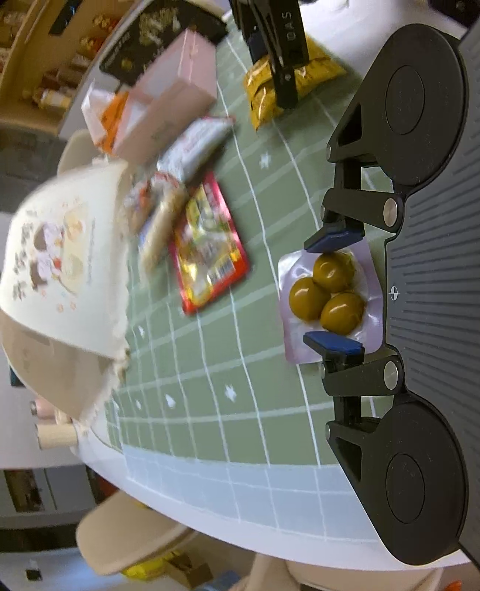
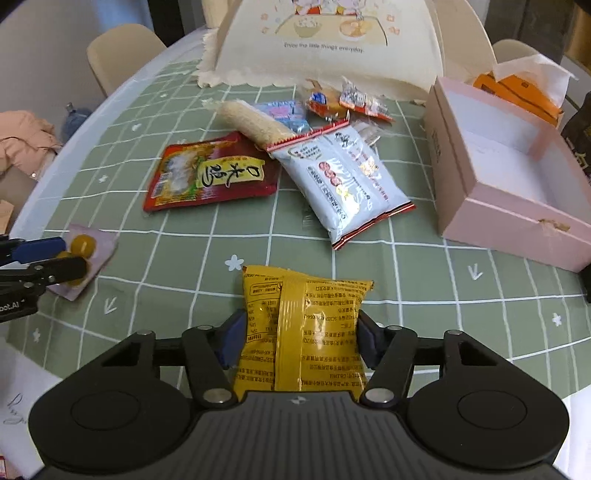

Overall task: Organize snacks
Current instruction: 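Carry the snack tray toward the pink box while right carries the yellow packet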

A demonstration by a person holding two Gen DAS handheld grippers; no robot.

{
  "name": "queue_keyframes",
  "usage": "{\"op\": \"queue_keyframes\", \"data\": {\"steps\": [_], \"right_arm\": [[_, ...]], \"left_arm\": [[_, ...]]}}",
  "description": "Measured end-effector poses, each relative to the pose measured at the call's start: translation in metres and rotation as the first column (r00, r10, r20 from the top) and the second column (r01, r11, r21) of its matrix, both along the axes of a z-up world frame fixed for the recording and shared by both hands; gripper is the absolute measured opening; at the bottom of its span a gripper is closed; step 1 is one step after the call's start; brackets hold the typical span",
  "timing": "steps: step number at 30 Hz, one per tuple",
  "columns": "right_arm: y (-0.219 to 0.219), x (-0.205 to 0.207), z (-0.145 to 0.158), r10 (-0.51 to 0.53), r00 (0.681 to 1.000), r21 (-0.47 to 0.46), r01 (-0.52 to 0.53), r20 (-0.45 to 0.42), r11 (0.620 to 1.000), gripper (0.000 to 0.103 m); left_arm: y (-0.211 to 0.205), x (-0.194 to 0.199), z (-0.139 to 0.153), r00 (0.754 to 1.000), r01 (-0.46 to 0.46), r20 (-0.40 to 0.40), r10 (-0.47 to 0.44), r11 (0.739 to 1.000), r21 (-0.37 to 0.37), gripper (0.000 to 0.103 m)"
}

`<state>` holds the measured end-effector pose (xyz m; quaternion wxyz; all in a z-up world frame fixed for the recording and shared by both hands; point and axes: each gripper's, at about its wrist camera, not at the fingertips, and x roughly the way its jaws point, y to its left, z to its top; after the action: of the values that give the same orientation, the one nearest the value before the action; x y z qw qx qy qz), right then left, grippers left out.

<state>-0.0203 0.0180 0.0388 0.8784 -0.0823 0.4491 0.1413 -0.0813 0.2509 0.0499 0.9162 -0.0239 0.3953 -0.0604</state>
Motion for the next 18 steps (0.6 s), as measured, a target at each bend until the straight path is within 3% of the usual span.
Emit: {"op": "queue_keyframes", "data": {"steps": [6, 7, 8, 9, 12, 14, 16, 18], "right_arm": [[-0.039, -0.021, 0.034, -0.034, 0.999, 0.012, 0.034, 0.041, 0.999, 0.060], [-0.048, -0.024, 0.041, -0.046, 0.997, 0.013, 0.045, 0.055, 0.999, 0.060], [-0.060, -0.028, 0.051, -0.063, 0.995, 0.013, 0.062, 0.077, 0.998, 0.060], [-0.073, -0.030, 0.063, -0.085, 0.991, 0.015, 0.084, 0.107, 0.996, 0.060], [-0.111, -0.030, 0.094, -0.166, 0.967, 0.047, 0.160, 0.192, 0.986, 0.060], [-0.132, -0.027, 0.106, -0.217, 0.946, 0.063, 0.208, 0.241, 0.976, 0.060], [-0.148, -0.025, 0.109, -0.247, 0.929, 0.059, 0.241, 0.274, 0.969, 0.060], [-0.159, -0.023, 0.103, -0.264, 0.924, 0.058, 0.258, 0.275, 0.964, 0.060]], "left_arm": [[-0.049, -0.012, 0.036, 0.981, 0.190, 0.056, -0.186, 0.980, -0.067, 0.051], [-0.061, -0.013, 0.047, 0.970, 0.234, 0.089, -0.227, 0.969, -0.081, 0.037], [-0.070, -0.012, 0.058, 0.957, 0.277, 0.120, -0.265, 0.956, -0.101, 0.002], [-0.080, -0.008, 0.073, 0.941, 0.320, 0.153, -0.301, 0.940, -0.119, 0.010], [-0.115, 0.019, 0.115, 0.884, 0.413, 0.275, -0.378, 0.907, -0.078, 0.010], [-0.136, 0.044, 0.127, 0.858, 0.441, 0.309, -0.410, 0.897, -0.037, 0.010], [-0.149, 0.068, 0.122, 0.871, 0.425, 0.284, -0.400, 0.905, -0.030, 0.010], [-0.154, 0.087, 0.106, 0.910, 0.381, 0.208, -0.359, 0.921, -0.077, 0.010]]}}
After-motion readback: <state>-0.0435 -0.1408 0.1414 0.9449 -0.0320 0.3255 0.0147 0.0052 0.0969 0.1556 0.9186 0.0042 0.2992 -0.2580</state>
